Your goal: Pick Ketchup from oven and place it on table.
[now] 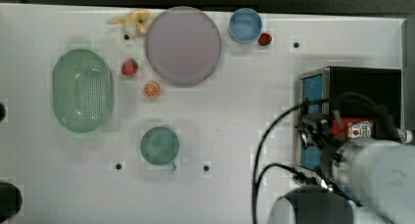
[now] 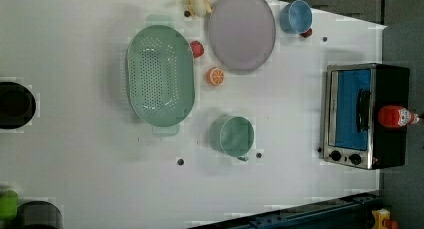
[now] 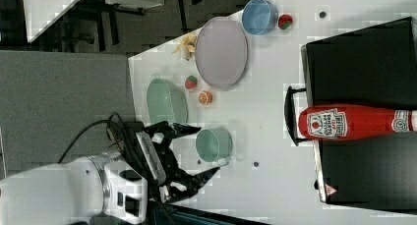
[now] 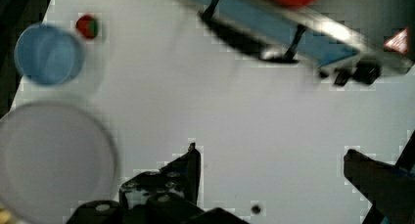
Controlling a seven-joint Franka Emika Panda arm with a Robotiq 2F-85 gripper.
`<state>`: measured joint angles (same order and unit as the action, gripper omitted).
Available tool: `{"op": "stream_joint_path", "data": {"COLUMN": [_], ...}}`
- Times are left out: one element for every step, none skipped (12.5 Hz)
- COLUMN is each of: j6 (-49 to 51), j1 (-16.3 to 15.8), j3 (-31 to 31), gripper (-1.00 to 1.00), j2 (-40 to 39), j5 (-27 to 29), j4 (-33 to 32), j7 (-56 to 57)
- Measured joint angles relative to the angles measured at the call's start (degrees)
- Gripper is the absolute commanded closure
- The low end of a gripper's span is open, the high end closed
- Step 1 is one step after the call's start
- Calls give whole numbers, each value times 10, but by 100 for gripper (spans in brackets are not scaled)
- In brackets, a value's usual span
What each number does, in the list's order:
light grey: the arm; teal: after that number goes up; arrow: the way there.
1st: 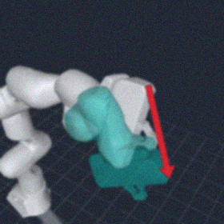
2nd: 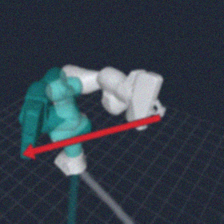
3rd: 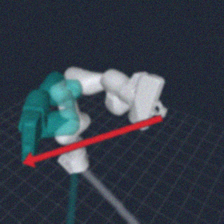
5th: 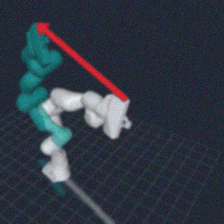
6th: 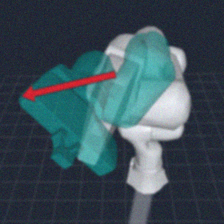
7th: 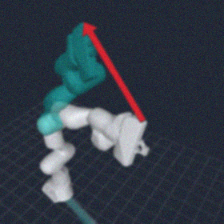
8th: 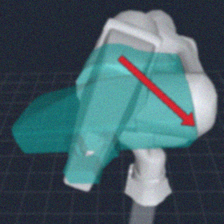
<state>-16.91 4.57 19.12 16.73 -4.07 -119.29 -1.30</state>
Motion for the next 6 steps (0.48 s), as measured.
{"op": "stream_joint_path", "data": {"j6": [-24, -62, -105, -141, -155, -170], "j1": [1, 0, -1, -3, -1, 4], "j3": [7, 17, 32, 51, 70, 82], "gripper": [-100, -100, -100, -100, -100, -100], "j2": [-10, -24, -37, -55, -85, -110], "j5": [5, 18, 16, 13, 13, 15], "j4": [9, 19, 20, 19, 20, 20], "j7": [0, 0, 0, 0, 0, 0]}}
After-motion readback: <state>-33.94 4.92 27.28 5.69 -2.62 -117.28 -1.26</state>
